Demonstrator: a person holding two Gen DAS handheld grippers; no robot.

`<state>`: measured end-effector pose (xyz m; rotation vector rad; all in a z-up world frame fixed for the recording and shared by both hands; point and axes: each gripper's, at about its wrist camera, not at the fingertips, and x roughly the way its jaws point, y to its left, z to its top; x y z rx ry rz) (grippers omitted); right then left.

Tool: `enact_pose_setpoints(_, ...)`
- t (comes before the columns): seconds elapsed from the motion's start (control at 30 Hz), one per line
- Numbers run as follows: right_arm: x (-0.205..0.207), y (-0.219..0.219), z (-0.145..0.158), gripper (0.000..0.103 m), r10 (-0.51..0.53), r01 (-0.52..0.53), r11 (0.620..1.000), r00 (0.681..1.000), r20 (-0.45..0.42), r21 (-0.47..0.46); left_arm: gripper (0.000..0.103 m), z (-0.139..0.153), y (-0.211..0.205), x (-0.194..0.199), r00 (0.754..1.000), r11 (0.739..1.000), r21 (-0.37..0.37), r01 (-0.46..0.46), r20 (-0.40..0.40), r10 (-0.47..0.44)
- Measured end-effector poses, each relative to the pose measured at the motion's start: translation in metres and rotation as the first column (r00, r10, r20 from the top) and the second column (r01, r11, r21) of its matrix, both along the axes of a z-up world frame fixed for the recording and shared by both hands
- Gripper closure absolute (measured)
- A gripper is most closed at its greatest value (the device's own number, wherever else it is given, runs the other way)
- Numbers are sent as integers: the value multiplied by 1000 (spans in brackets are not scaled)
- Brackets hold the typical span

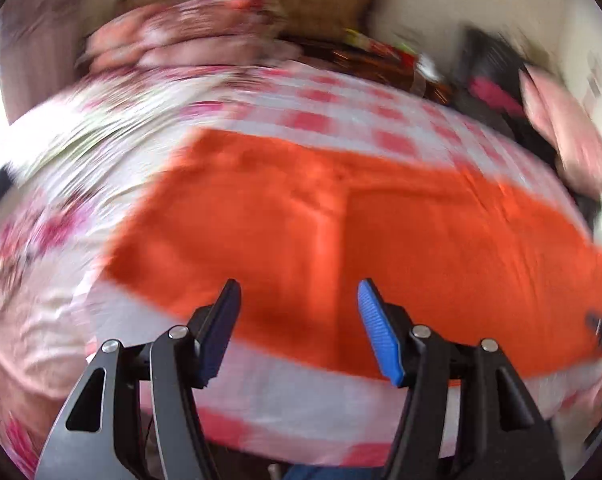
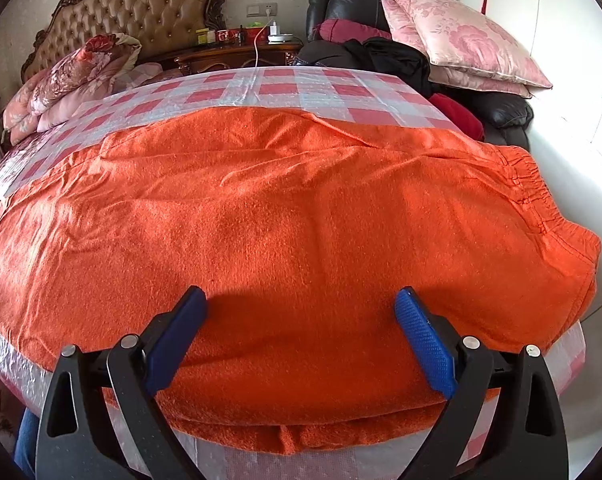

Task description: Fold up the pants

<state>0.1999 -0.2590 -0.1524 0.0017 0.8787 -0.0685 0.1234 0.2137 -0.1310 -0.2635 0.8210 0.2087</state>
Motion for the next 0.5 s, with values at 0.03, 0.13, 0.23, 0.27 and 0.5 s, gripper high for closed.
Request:
enact_pose_setpoints(0.03, 0, 0, 0, 11, -1, 1, 1000, 1000, -3, 1, 43, 5, 22, -9, 998, 998, -30, -58, 20, 58)
enact_pose_setpoints(0.13, 1, 4, 5, 11, -25, 24, 999, 999, -40, -34, 45, 11, 80, -35, 983, 977, -141, -161, 59, 171)
enact_pose_setpoints(0.23, -1, 17, 14, 14, -36, 33, 998, 998, -48, -58, 45, 3, 131, -57, 970, 920, -347, -180, 90, 224)
enact_pose_setpoints(0.27, -5, 28, 20, 15, -1, 0, 1000, 1000, -31, -29, 48, -2, 143, -61, 969, 891, -421, -170, 95, 230)
enact_pose_setpoints(0.5, -14, 105, 45, 18, 219, -220, 974, 976, 7, 47, 53, -40, 187, -73, 964, 579, -815, -30, 129, 232)
